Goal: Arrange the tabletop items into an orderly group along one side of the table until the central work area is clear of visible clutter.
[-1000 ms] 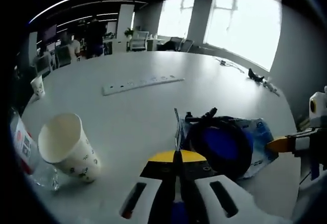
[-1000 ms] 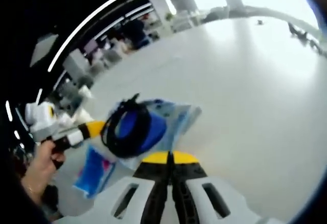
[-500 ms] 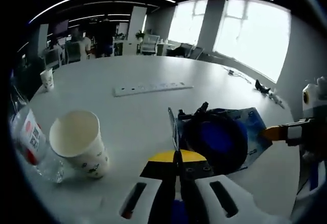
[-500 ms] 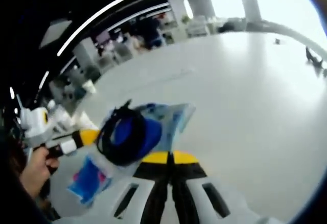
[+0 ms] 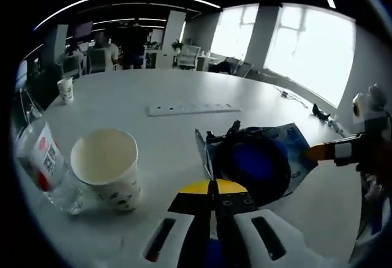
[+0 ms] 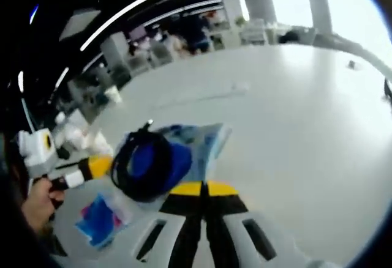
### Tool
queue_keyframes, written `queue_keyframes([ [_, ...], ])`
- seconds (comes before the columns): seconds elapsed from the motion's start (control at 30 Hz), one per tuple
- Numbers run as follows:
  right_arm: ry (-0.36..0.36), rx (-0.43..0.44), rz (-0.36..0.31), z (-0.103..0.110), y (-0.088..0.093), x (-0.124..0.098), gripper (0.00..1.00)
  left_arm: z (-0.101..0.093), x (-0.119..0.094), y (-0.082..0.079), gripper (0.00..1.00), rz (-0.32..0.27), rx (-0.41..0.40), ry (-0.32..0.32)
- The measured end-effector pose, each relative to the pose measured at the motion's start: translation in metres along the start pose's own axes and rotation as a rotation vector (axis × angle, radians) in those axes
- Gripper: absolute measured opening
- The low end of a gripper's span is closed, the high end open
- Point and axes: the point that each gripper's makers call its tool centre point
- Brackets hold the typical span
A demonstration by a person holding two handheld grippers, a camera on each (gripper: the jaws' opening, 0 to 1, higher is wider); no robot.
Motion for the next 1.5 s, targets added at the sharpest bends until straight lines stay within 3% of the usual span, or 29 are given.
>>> queue_keyframes([
  [0.53, -0.05, -0.042, 0.043, -0.005, -0.014, 0.034, 0.0, 0.01, 0.001, -0.004, 0.0, -0.025, -0.027, -0.044],
  [0.93, -0.085, -0.004, 0.077, -0.002, -0.005, 0.051, 0.0, 0.024, 0.006, 0.002, 0.0, -0.035, -0.079, -0.086],
  [1.2, -0.112, -0.022, 0.068, 0.0, -0.001, 0.056, 0.0, 0.034, 0.011, 0.016, 0.0, -0.03, -0.082, -0.107],
  [1.33, -0.111, -0.059, 0.061, 0.0, -0.001, 0.057, 0.0, 0.036, 0.011, 0.017, 0.0, -0.05, -0.096, -0.11],
  [1.5, -0.109, -0.043, 0.062, -0.003, 0.004, 0.059, 0.0, 0.038, 0.013, 0.016, 0.0, -0.055, -0.09, -0.119],
])
Point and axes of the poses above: the point that each gripper's makers call its tool centre point, and the gripper's own axes: x roughly forward along the fingers, z roughly to its left, y roughly out of its underside, and after that the axes turned 14 degrees about -x, right-handed
